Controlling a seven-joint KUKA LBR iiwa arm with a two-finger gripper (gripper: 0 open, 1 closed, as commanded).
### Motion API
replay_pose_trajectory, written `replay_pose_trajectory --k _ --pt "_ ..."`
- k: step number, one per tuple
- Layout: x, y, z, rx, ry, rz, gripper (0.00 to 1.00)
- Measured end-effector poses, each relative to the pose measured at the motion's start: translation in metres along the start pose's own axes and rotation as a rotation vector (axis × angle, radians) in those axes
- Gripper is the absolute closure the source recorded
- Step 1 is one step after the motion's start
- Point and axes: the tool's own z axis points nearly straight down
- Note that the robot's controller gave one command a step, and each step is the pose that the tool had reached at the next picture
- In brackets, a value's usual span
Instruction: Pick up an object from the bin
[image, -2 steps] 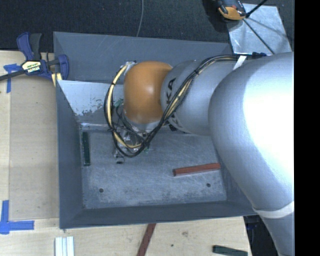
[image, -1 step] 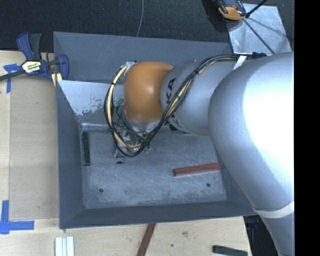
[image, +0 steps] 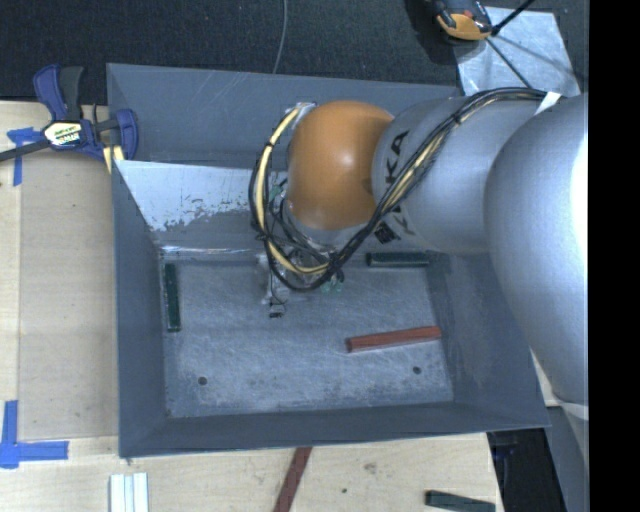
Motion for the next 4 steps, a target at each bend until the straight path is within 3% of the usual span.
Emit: replay_pose_trajectory --k 1,2,3,4 --pt "0.010 0.000 -0.067 0.002 -0.001 0.020 1.00" --pt "-0.007 0.052 -0.075 0.001 -0.009 -0.167 1.00" --pt "0.009 0.105 -0.074 0.000 -0.003 -0.106 0.00" --pt "0.009 0.104 -0.074 0.001 -0.004 -0.106 0.00"
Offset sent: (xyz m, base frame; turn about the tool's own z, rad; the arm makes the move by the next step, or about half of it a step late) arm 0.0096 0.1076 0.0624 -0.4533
